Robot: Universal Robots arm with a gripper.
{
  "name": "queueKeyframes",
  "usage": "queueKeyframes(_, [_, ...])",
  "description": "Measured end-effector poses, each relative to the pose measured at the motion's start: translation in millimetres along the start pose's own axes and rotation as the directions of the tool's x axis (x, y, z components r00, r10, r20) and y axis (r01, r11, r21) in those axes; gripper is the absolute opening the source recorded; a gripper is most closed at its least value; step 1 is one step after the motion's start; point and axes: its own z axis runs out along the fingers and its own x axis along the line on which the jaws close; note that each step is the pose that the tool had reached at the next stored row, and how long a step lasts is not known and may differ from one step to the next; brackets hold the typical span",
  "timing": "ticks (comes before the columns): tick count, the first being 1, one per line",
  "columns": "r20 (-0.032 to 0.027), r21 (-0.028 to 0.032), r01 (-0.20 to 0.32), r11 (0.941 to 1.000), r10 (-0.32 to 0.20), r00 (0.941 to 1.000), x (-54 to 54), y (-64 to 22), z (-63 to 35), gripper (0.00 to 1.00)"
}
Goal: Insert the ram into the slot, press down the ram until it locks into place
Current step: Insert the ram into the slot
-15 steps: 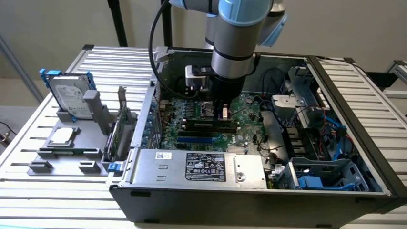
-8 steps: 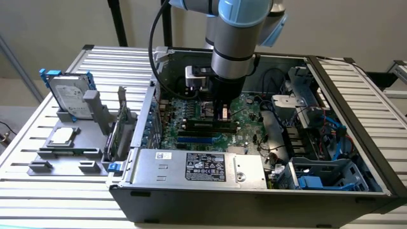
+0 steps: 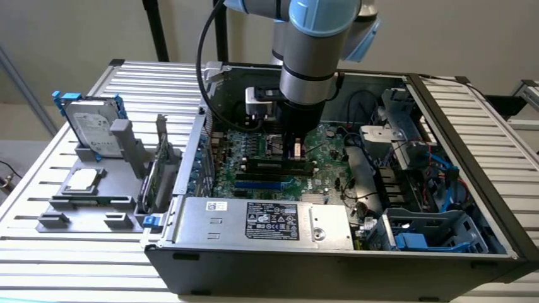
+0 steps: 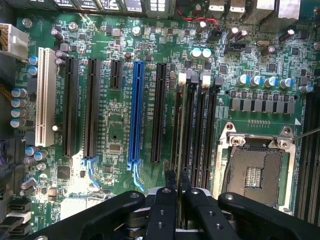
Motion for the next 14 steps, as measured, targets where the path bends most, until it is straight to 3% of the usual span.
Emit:
queueKeyframes(9, [0.0001, 0.0000, -0.001, 1.0000, 0.001, 1.0000, 0.0, 0.0, 1.5, 0.15])
queueKeyframes(10, [0.0001, 0.0000, -0.001, 1.0000, 0.001, 1.0000, 0.0, 0.0, 1.5, 0.22])
queueKeyframes(14, [0.0005, -0.0005, -0.001, 1.0000, 0.001, 1.0000, -0.1, 0.2, -3.8, 0.22])
